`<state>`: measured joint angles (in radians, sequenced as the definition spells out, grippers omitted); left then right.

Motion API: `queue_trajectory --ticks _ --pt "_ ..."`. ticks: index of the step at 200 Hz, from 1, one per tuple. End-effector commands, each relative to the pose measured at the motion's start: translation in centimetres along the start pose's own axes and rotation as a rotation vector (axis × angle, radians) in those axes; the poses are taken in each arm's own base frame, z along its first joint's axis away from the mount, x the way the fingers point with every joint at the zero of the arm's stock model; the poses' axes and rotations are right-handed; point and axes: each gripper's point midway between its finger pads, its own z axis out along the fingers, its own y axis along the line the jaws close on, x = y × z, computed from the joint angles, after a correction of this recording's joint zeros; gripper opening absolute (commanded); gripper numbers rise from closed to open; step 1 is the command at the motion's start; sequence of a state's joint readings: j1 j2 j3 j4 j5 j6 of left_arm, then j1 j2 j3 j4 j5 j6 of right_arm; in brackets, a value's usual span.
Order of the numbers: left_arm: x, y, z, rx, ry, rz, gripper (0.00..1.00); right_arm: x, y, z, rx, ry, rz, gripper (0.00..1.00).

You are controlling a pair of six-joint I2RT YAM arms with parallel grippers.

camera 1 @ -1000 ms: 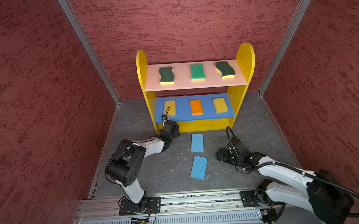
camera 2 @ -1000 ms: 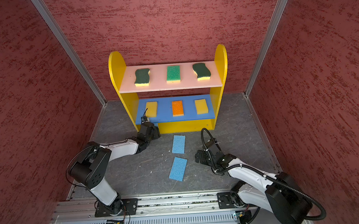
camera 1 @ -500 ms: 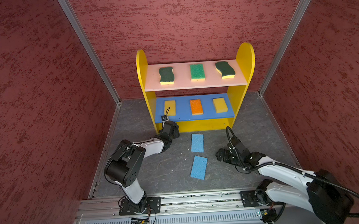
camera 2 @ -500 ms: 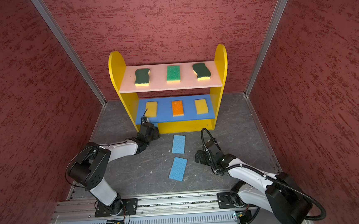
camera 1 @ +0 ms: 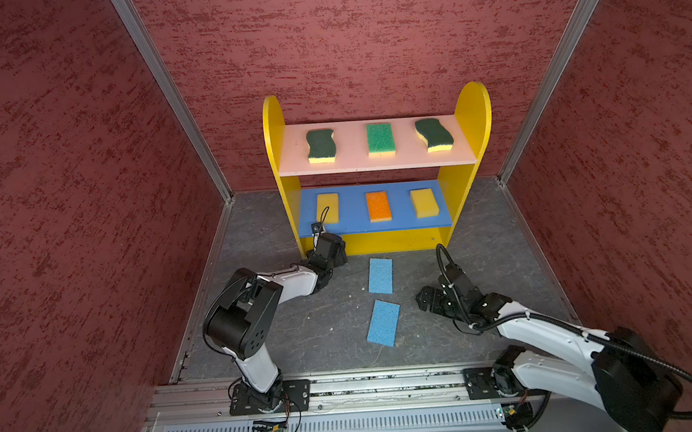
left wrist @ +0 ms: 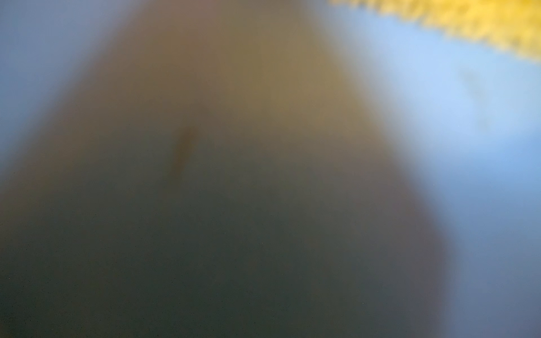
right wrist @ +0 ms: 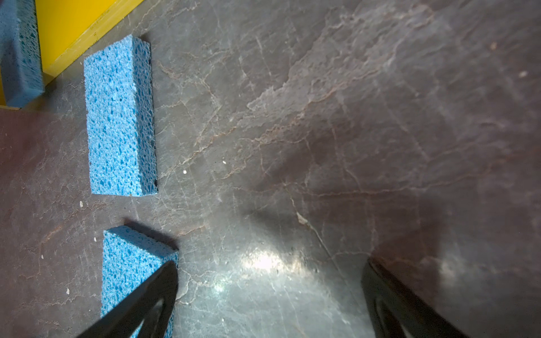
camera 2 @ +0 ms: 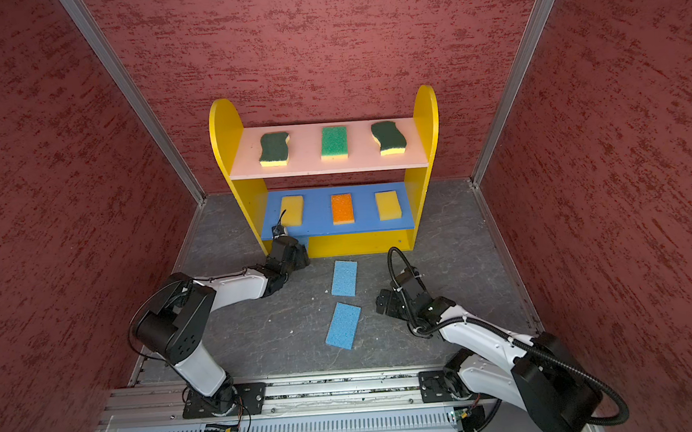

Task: Place and organize the cleaning sponges onto the shelf
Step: 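Lower the blue sponge against the shelf base and open the left gripper, then withdraw the left gripper from the shelf back toward the robot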

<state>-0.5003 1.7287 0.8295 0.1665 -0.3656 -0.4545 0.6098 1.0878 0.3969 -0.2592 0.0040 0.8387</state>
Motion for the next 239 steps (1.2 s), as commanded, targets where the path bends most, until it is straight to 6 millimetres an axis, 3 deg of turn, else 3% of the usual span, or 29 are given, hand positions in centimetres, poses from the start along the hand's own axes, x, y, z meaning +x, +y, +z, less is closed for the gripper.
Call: queue_trajectory --ticks 1,69,161,239 --pt "4.5 1.6 1.0 -0.045 0.155 0.048 0.78 0.7 -0.7 0.1 0.013 0.01 0.015 0.99" --pt "4.1 0.9 0.0 -0.025 0.141 0.068 0.79 0.6 -0.7 0.0 0.011 0.008 0.016 0.99" --pt "1.7 0.9 -6.7 0.025 0.077 0.1 0.78 0.3 -0.3 -0.7 -0.013 -0.015 0.017 0.99" --pt "4.3 3.2 -11.2 0.156 0.097 -0.09 0.72 0.0 0.1 -1.4 -0.045 -0.037 0.01 0.99"
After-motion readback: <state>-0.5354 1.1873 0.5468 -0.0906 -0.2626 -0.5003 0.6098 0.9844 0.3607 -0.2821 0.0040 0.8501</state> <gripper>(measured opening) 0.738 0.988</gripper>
